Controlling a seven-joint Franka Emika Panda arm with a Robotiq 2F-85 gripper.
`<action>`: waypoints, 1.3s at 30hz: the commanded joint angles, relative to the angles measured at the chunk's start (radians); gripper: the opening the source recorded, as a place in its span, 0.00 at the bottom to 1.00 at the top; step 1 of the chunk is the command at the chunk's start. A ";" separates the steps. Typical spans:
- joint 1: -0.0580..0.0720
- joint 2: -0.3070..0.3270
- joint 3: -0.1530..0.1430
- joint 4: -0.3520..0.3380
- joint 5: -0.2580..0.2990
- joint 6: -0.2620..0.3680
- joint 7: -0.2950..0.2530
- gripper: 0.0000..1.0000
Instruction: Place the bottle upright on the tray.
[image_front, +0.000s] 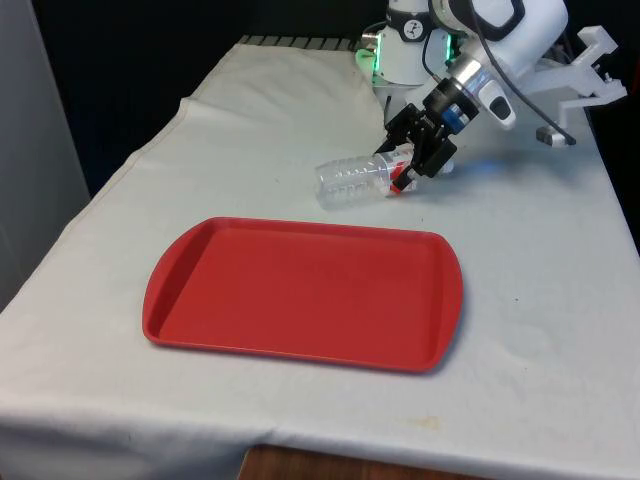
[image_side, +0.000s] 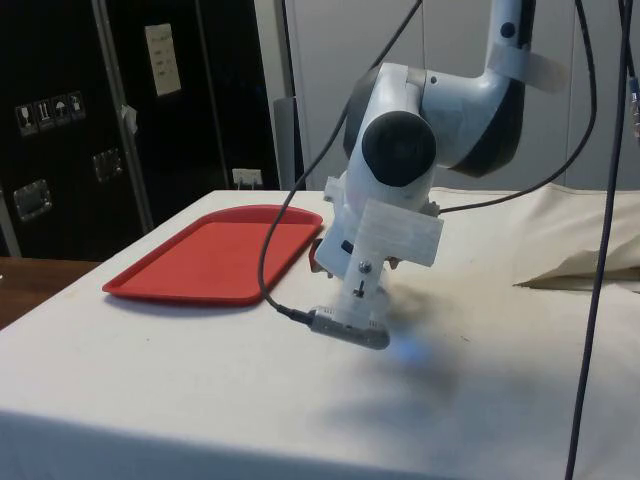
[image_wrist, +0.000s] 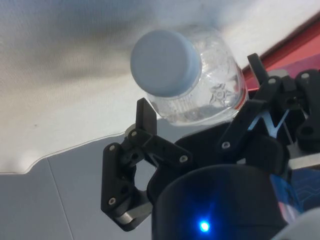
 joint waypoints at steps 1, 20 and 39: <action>-0.001 0.004 0.000 0.002 -0.001 0.002 0.003 1.00; 0.003 0.010 0.003 0.003 0.003 -0.006 0.001 1.00; 0.001 0.008 0.017 0.001 0.002 -0.029 -0.002 1.00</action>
